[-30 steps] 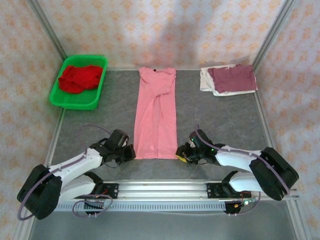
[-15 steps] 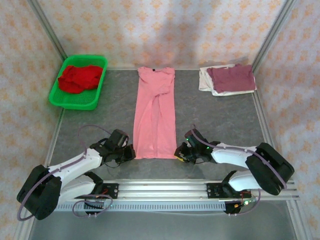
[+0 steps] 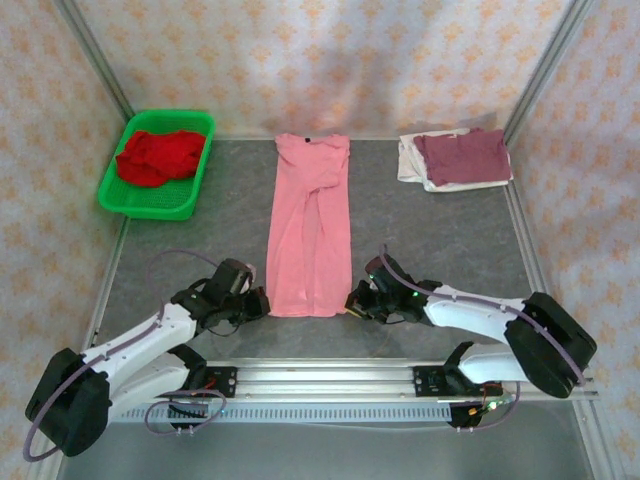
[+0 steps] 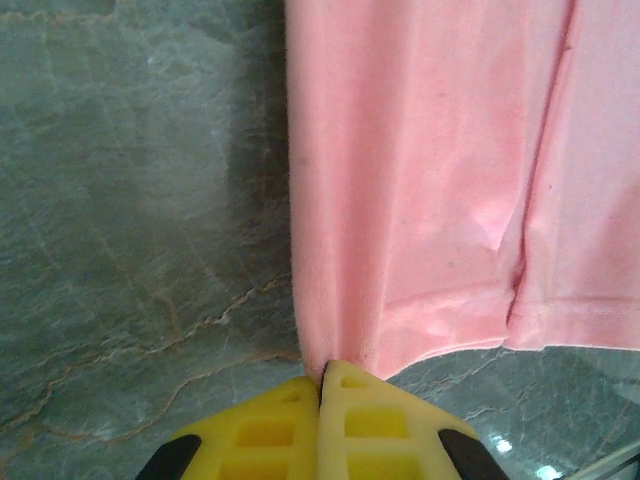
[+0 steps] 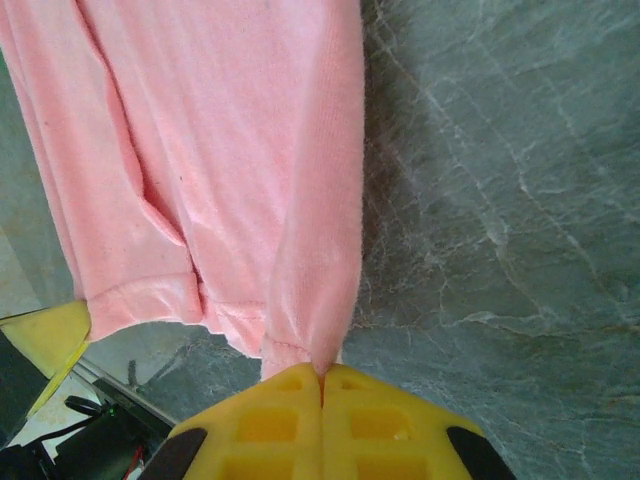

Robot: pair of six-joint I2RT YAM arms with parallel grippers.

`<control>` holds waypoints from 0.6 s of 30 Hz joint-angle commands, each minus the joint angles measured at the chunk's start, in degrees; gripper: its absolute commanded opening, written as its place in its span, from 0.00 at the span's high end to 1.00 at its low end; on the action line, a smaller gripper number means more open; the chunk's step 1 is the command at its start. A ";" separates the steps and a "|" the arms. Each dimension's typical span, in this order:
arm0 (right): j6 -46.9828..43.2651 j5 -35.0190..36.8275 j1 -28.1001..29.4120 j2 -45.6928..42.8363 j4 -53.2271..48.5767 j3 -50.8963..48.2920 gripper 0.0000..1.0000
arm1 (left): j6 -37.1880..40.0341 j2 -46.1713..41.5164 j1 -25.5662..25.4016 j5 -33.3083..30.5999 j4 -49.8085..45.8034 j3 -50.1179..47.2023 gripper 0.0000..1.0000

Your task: Fold and stack the t-shirts

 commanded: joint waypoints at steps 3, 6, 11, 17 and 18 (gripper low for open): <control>0.18 1.34 0.29 -6.65 -4.16 -2.93 1.00 | -0.02 -3.94 -0.52 -0.04 -8.17 -1.21 1.00; 0.93 1.39 0.34 -12.51 -6.46 -5.57 1.00 | -1.37 -8.88 -0.74 0.46 -10.79 -2.47 1.00; 1.40 1.27 0.51 -17.59 -8.92 -7.94 1.00 | -3.97 -14.08 -1.69 1.89 -11.33 -5.26 1.00; 1.81 0.81 1.04 -18.06 -8.00 -8.60 1.00 | -4.36 -15.80 -2.63 2.32 -14.32 -4.54 1.00; 1.81 0.70 1.19 -18.40 -8.18 -8.24 1.00 | -4.26 -16.46 -2.70 2.63 -14.49 -3.71 1.00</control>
